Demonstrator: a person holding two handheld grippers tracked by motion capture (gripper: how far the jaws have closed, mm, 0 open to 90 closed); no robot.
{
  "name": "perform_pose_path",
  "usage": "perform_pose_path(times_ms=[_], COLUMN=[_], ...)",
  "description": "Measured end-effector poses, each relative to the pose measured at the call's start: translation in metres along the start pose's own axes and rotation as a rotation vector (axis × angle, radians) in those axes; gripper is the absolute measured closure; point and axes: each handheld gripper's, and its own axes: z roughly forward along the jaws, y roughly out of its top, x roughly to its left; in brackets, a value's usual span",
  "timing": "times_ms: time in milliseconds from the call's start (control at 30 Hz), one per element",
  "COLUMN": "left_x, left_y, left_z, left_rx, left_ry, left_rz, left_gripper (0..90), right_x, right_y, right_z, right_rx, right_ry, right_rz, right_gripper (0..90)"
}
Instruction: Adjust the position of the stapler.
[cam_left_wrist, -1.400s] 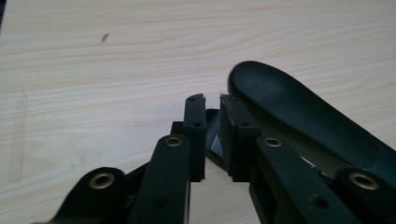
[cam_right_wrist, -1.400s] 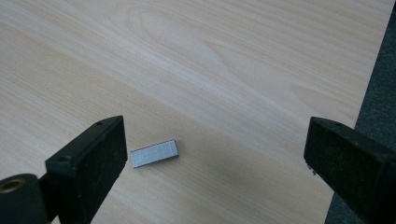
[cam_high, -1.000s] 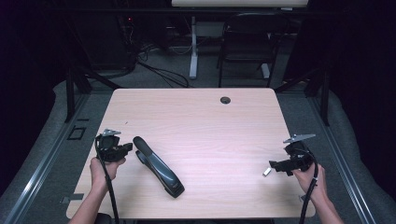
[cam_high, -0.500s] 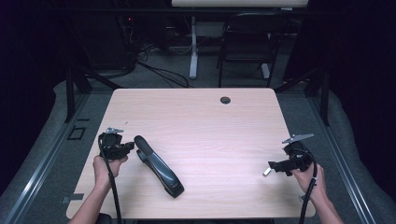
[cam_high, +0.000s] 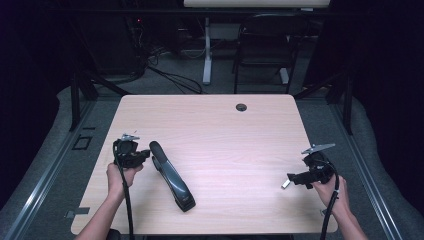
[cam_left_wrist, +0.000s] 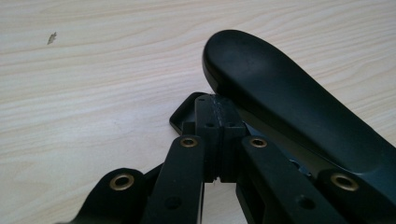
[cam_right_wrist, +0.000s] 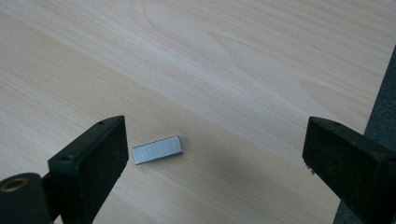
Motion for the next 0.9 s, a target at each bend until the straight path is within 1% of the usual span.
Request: perform_pose_path(times_ms=[133, 233, 367, 533, 667, 800, 867, 900], left_x=[-0.005, -0.007, -0.01, -0.016, -0.02, -0.023, -0.026, -0.027], left_y=[0.001, 0.002, 0.001, 0.002, 0.002, 0.002, 0.002, 0.002], left_z=[0.002, 0.003, 0.004, 0.004, 0.005, 0.006, 0.007, 0.007], left_rx=[0.006, 0.006, 0.011, 0.013, 0.018, 0.021, 0.024, 0.019], left_ry=[-0.01, -0.01, -0.026, -0.036, -0.046, -0.057, -0.065, -0.067], left_rz=[0.015, 0.023, 0.022, 0.046, 0.062, 0.068, 0.077, 0.076], left_gripper=[90.0, 90.0, 90.0, 90.0, 90.0, 90.0, 90.0, 90.0], right_x=[0.0, 0.0, 0.0, 0.0, 0.001, 0.001, 0.0, 0.0], right_y=[0.0, 0.0, 0.0, 0.0, 0.0, 0.0, 0.0, 0.0], right_z=[0.0, 0.0, 0.0, 0.001, 0.002, 0.002, 0.001, 0.001], right_rx=[0.0, 0.005, -0.001, 0.008, 0.008, 0.009, 0.011, 0.013], right_ry=[0.001, -0.005, -0.004, -0.005, -0.002, -0.003, -0.003, -0.005], right_rz=[0.0, -0.007, -0.001, -0.011, -0.009, -0.01, -0.012, -0.014], right_gripper=[6.5, 6.4, 6.5, 6.5, 6.5, 6.5, 6.5, 6.5])
